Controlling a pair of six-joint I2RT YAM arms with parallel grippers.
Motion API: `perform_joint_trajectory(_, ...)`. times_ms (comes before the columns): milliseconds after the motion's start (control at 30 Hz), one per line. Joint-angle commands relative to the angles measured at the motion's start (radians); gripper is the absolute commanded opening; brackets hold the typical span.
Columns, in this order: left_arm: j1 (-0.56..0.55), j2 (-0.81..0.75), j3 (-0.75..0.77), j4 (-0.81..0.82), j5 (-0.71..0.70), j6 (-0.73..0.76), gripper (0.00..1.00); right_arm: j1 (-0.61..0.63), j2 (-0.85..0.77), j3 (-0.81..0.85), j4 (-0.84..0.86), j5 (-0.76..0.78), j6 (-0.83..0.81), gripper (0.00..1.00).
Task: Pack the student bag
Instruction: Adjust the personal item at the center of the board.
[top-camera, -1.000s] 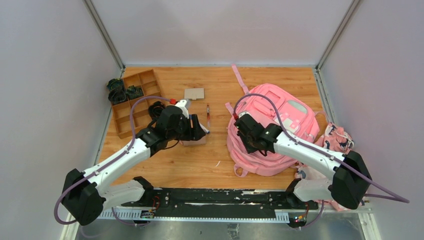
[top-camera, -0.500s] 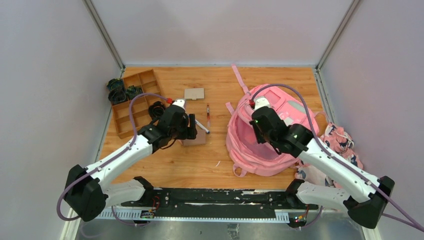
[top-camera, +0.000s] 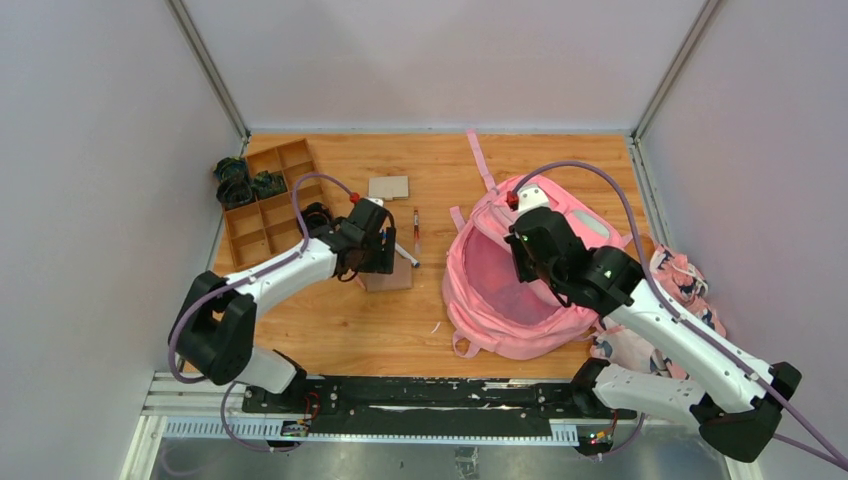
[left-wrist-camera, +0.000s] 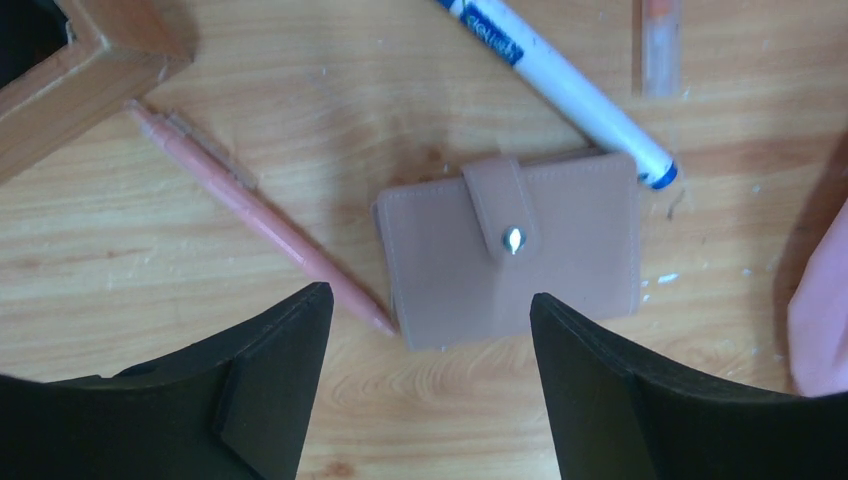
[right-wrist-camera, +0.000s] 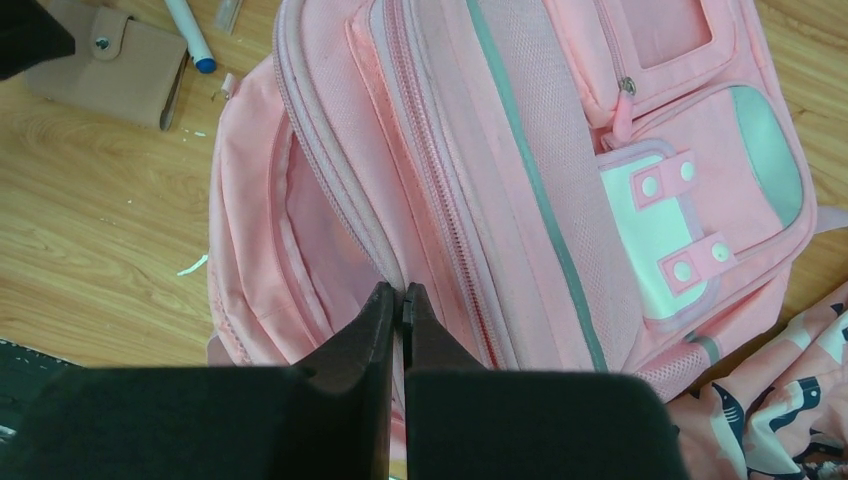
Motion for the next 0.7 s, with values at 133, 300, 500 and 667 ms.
perform_joint_trajectory(133,0.122,0.154,0.055,0.132,0.212,-0.035,0.77,0.000,-0.027,-0.032,0.041,-0.022,0.025,0.00)
perform_joint_trajectory(300,0.118,0.173,-0.008,0.214,0.349,-0.083,0.68,0.000,-0.043,-0.055,0.038,-0.022,0.028,0.00)
perform_joint_trajectory(500,0.117,0.102,-0.033,0.186,0.291,-0.091,0.64,0.000,-0.042,-0.062,0.036,-0.035,0.030,0.00)
perform_joint_trajectory(667,0.117,0.080,-0.040,0.143,0.302,-0.122,0.71,0.000,-0.037,-0.066,0.036,-0.034,0.034,0.00)
